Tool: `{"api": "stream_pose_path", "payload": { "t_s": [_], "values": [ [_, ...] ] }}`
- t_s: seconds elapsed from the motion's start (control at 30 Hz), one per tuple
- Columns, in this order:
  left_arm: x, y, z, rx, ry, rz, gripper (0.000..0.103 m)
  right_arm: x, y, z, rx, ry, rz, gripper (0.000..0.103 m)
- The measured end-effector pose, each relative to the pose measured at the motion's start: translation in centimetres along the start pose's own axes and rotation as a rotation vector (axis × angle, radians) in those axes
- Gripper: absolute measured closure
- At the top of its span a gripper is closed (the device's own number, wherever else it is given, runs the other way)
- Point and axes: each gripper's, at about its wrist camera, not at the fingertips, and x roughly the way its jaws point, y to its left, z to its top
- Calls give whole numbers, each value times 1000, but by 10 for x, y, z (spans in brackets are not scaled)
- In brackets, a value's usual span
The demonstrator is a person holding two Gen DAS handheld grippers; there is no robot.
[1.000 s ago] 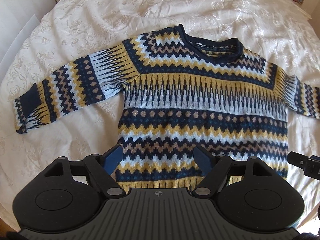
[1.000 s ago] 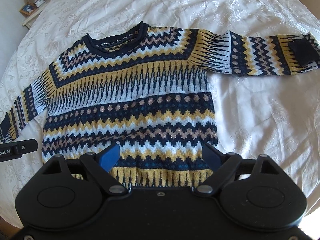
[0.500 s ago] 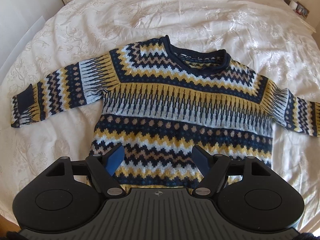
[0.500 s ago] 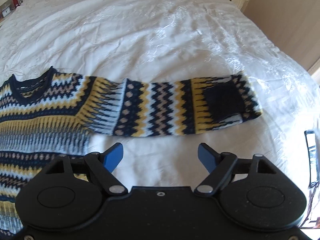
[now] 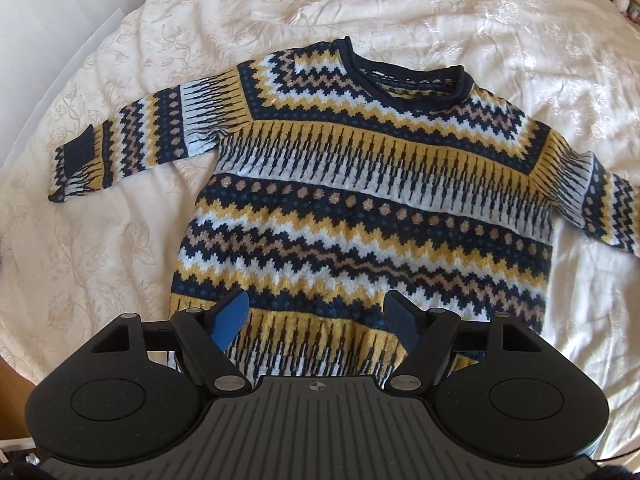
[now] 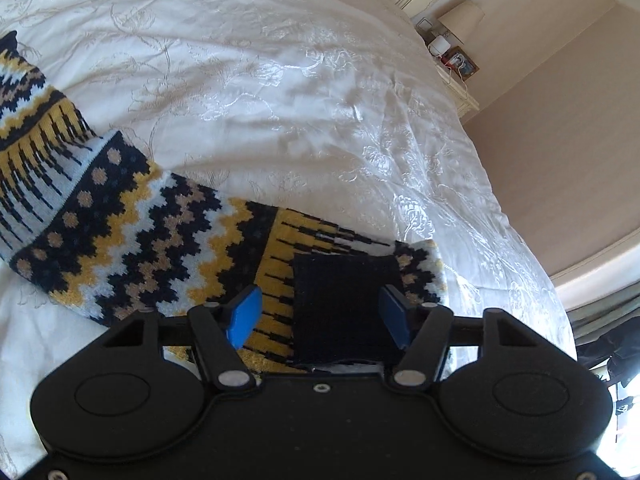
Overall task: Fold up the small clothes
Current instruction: 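Grasp the navy sleeve cuff with the right tool and lift it, then carry the held sleeve across the sweater body and open the right tool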
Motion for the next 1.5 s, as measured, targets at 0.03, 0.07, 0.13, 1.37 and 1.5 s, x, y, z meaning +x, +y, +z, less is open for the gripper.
{"api": "stream_pose_path", "payload": {
  "t_s": [0.03,0.07,0.13,1.37,1.5],
  "values": [
    [0,0,-1,-5,5,6,30,5,0,-2,0,10,-3,44],
    [1,1,-1,-8,8,11,30,9,0,-5,0,14,-4,46],
    [2,1,-1,-6,13,19,30,13,-4,-8,9,5,-6,58],
    [66,168,59,72,-86,-50,30,-202,219,164,460,-45,1046,89],
    [74,174,62,49,-95,-75,30,-208,247,158,402,-67,1099,78]
  ]
}}
